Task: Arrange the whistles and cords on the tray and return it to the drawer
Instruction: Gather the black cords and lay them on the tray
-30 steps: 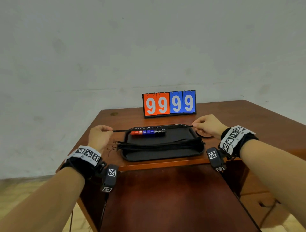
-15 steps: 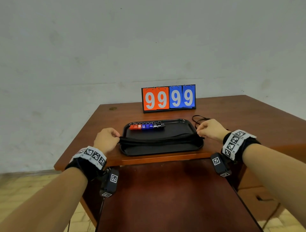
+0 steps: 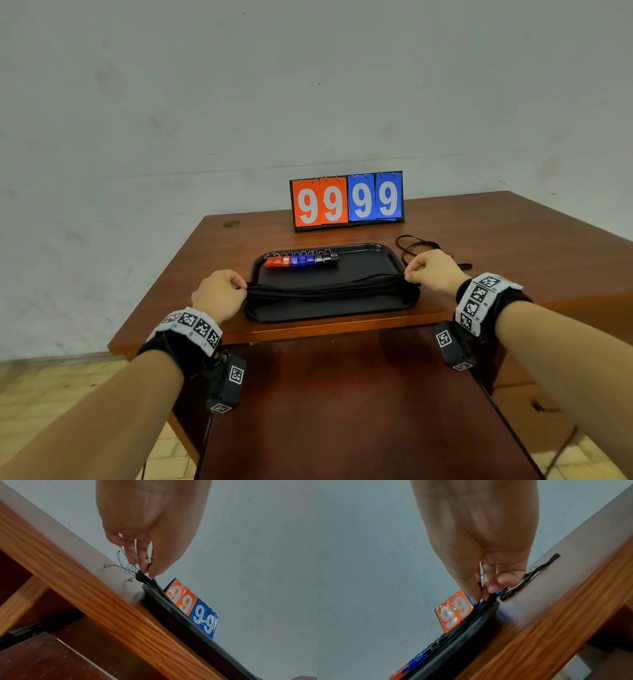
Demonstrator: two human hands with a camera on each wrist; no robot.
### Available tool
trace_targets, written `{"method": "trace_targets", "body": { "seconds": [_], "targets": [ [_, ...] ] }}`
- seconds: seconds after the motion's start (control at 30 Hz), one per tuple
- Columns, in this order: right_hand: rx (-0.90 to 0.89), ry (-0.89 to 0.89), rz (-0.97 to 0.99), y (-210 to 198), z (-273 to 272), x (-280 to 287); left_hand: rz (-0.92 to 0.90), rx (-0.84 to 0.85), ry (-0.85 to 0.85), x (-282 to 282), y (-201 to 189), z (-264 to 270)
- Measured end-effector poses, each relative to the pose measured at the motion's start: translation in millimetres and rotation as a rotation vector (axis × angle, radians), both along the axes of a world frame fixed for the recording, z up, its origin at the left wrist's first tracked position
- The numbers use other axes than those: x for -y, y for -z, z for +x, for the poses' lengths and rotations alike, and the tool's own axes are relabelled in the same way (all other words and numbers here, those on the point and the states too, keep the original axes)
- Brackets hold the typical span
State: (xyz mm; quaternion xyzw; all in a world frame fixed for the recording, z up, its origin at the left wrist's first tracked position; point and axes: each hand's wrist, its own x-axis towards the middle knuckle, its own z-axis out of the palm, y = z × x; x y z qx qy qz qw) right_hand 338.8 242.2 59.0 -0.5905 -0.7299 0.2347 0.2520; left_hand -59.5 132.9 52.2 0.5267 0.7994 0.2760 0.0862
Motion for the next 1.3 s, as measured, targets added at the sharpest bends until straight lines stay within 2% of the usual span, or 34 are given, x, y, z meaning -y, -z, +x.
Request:
{"method": "trace_targets", "body": {
  "seconds": [0.43,0.83,1.0,1.3],
  "targets": [
    [0.044,0.010,0.006,8,-2,1,-0.042,-0.109,-0.020,-1,2,5],
    [-0.040,0.027,0.054,-2,0,3,-0.024,-0.183,-0.003,0,-19,27],
    [-0.058,0.031,0.083,-13,16,2,0.026,-0.158,0.085,-18,-33,63],
    [-0.137,0.124,0.032,-17,90,-17,0.048,-0.069,0.317,-72,-47,183]
  ]
}}
